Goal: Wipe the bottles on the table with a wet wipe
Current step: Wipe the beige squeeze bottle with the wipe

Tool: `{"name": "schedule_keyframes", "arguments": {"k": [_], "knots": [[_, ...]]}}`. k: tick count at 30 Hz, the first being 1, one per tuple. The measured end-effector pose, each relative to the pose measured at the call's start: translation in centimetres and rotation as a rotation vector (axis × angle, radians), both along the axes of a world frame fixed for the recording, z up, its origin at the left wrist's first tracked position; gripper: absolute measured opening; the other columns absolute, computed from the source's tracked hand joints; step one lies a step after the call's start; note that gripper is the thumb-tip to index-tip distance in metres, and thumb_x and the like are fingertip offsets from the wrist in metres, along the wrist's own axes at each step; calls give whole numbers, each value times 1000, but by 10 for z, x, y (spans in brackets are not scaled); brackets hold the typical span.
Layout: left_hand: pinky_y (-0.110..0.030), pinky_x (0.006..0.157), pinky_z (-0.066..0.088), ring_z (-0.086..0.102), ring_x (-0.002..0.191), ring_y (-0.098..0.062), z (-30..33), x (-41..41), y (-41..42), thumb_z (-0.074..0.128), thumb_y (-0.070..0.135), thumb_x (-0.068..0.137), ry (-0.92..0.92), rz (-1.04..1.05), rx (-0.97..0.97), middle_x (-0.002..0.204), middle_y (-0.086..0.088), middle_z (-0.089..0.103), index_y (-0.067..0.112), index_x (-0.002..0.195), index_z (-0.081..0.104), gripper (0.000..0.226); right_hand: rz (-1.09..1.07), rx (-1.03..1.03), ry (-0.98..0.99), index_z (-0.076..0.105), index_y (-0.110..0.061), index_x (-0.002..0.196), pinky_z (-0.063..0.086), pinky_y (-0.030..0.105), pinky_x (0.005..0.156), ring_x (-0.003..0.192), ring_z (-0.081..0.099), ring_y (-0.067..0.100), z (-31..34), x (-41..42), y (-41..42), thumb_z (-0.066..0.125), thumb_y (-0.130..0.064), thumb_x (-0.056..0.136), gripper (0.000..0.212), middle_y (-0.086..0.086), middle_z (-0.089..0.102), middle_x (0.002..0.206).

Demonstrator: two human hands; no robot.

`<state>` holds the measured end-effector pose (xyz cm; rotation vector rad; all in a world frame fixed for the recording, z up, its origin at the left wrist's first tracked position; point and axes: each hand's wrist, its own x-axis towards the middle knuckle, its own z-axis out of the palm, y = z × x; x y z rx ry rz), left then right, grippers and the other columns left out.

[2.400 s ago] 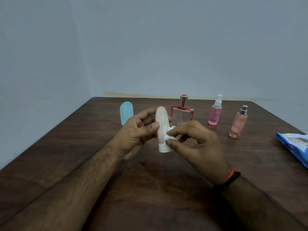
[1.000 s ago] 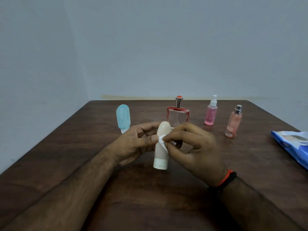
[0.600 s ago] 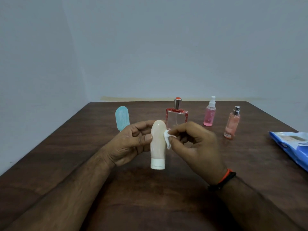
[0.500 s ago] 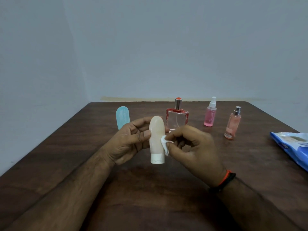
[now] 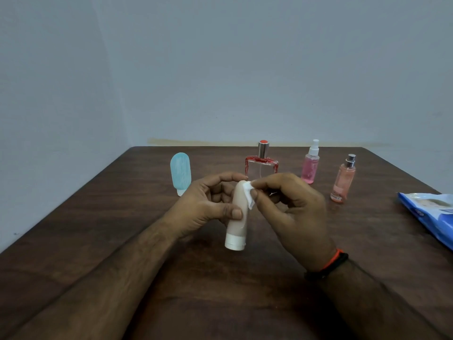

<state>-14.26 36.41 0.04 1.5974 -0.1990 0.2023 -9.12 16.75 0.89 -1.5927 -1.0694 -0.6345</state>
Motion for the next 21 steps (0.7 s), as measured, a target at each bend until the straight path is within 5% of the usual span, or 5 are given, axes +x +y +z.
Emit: {"name": "schedule_keyframes", "arguments": {"k": [9, 13, 21], "knots": [[-41, 74, 61, 70, 93, -21, -1, -1, 0, 92, 14, 52, -2, 110, -107, 100, -3, 74, 22, 101, 76, 52, 62, -134, -12, 76, -11, 96, 54, 24, 64, 77, 62, 11, -2, -1, 1, 73, -8, 83, 13, -2, 65, 89], [-35, 70, 60, 70, 86, -16, 4, -3, 4, 99, 35, 38, -28, 97, -220, 93, 2, 73, 21, 96, 75, 65, 133, -134, 39, 75, -10, 95, 52, 18, 66, 78, 63, 12, -3, -2, 1, 74, -4, 81, 15, -2, 66, 88], [-29, 64, 58, 67, 75, -10, 12, -5, 11, 100, 36, 38, -109, 86, -372, 83, 5, 70, 12, 105, 63, 80, 215, -229, 67, 75, -13, 89, 51, 17, 63, 74, 63, 12, -5, -3, 1, 78, -8, 79, 12, -6, 68, 83]]}}
